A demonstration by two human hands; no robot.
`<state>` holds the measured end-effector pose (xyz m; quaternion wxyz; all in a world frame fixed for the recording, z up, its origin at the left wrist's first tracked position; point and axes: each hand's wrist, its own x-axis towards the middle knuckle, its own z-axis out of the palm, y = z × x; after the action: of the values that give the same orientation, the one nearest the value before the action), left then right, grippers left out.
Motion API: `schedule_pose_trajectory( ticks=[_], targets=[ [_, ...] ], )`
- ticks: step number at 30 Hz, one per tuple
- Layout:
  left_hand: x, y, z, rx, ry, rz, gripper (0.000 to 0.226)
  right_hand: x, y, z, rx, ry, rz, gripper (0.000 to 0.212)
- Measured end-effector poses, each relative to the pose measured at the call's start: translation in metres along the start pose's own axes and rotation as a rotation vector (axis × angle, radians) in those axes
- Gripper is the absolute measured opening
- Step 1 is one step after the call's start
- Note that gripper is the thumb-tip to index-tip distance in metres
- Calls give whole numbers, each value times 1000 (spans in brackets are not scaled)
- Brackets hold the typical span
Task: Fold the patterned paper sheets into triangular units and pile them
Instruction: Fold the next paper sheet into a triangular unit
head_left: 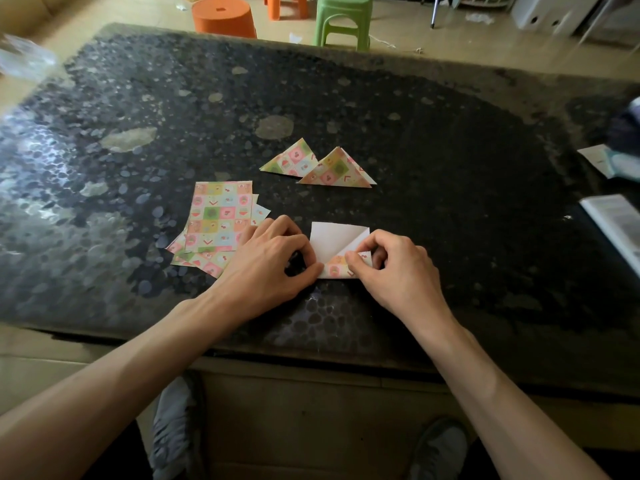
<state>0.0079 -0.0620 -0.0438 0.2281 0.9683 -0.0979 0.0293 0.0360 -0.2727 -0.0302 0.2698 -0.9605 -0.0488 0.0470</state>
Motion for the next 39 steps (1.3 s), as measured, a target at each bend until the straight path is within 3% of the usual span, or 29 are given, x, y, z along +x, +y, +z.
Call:
schedule_pose_trajectory(
  ticks=[17, 35, 39],
  targets=[
    [3, 2, -5, -86, -97, -35, 7, 0, -1, 1, 33, -2, 28, 16],
    [8, -1, -14, -96, -179, -9, 17, -3, 0, 1, 80, 35, 16, 16],
    [9, -1, -16, -99, -179, -9, 17, -9, 2, 7, 79, 46, -33, 39]
  ],
)
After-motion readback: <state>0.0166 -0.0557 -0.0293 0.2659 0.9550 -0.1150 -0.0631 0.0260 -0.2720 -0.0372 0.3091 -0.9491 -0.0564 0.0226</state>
